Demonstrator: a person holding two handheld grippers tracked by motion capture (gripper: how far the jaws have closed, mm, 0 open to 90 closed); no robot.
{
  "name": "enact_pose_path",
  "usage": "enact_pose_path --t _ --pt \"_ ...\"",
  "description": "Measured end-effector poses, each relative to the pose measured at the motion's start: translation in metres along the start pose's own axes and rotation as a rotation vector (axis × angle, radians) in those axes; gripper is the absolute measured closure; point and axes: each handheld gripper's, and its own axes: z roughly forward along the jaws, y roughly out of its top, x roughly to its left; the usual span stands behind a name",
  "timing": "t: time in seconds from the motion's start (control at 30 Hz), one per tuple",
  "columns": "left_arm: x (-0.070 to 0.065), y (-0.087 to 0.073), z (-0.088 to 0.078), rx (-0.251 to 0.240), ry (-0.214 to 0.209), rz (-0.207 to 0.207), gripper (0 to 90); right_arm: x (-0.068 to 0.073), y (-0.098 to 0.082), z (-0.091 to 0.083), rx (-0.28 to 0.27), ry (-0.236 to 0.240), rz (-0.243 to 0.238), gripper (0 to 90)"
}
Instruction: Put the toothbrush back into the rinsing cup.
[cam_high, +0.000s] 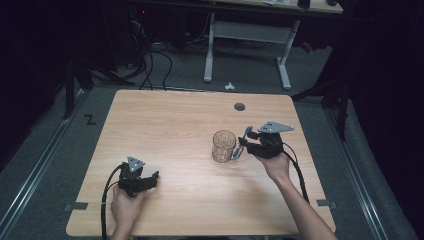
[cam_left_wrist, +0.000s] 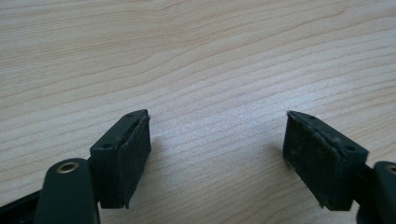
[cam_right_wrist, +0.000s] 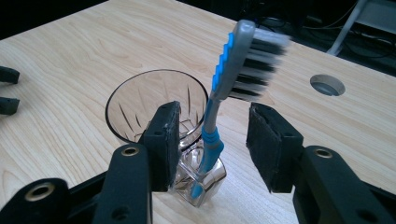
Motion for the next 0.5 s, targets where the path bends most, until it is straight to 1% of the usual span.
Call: enact_pose_path --t 0.3,0.4,0.5 --pt "0.000 0.000 0.000 0.000 0.000 0.000 23.8 -0.003 0.000 -0.008 -0.004 -0.004 0.011 52.6" --pt "0.000 0.000 0.000 0.000 0.000 0.000 23.8 -0.004 0.000 -0.011 -0.012 -0.006 0.007 52.6" --pt "0.000 0.000 0.000 0.000 0.000 0.000 23.8 -0.004 -0.002 -0.013 -0.009 -0.010 0.003 53.0"
